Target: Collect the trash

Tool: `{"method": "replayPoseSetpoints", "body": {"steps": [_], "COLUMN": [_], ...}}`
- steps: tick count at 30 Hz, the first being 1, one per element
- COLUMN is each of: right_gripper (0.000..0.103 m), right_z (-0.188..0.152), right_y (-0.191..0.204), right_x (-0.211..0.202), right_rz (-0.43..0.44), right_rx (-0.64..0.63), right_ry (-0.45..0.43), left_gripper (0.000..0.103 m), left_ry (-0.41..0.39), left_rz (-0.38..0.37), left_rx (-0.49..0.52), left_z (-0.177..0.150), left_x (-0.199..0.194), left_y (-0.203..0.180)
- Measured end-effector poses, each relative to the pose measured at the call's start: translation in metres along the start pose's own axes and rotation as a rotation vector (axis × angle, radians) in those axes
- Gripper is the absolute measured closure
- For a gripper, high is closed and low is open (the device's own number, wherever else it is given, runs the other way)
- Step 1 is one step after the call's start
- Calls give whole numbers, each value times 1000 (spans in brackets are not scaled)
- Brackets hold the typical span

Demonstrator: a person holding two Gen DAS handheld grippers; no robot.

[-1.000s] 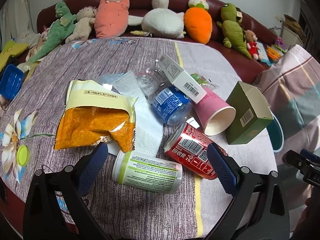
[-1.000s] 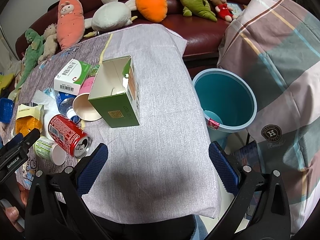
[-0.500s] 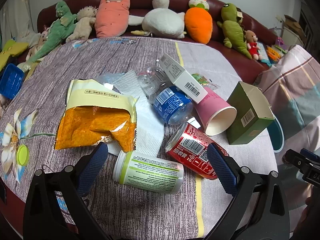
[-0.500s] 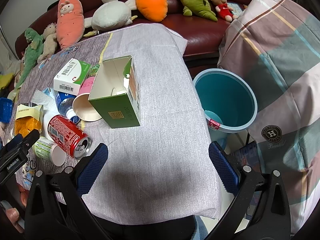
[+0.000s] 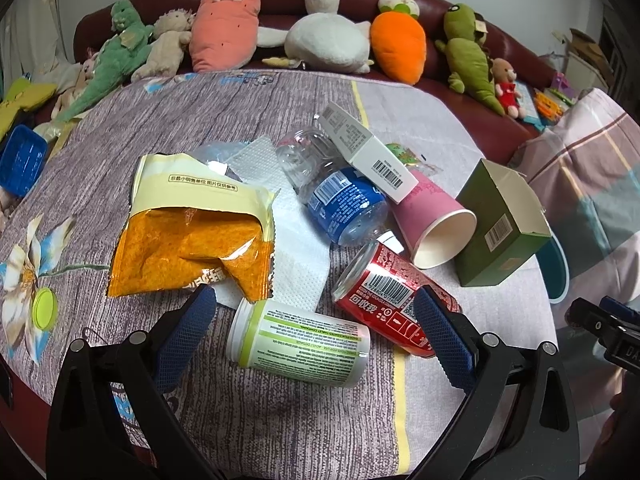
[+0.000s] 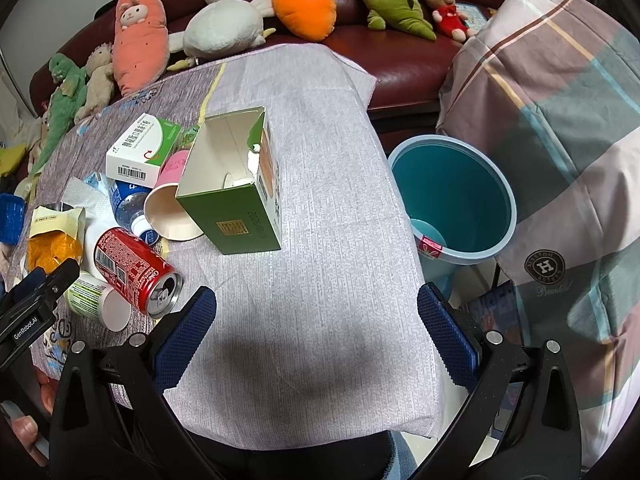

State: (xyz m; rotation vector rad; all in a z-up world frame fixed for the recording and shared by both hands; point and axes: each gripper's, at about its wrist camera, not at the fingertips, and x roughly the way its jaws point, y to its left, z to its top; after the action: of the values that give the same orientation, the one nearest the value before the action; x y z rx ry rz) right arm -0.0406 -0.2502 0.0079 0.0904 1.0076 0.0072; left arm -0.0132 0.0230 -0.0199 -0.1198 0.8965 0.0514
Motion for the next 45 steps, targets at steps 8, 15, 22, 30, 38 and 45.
{"method": "replayPoseSetpoints", "body": {"steps": [8,15,22,30,38,45], "right_gripper": [6,6,6,25,46,46], "right_z": [7,24,47,57,60,51], "right_y": [11,35,55,61,49,44], "right_x": [10,37,57,76,72,62], "right_rz": [5,34,31,50,102,148], "right_rx": [-28,-74,-98,-114,-94,-101], "right_ry": [15,40,5,-54,-40,-59], "left_gripper": [4,4,4,4,4,4], "left_ry": [20,21,35,43,82,103], "left_rz": [4,-17,-32,-2,-9,28], "left_rx": [-48,-89,-104,-96,-115,-163], "left_z": [2,8,15,20,17,4], "left_x": [5,14,18,20,22,5], "left_y": [25,46,53,58,64,61]}}
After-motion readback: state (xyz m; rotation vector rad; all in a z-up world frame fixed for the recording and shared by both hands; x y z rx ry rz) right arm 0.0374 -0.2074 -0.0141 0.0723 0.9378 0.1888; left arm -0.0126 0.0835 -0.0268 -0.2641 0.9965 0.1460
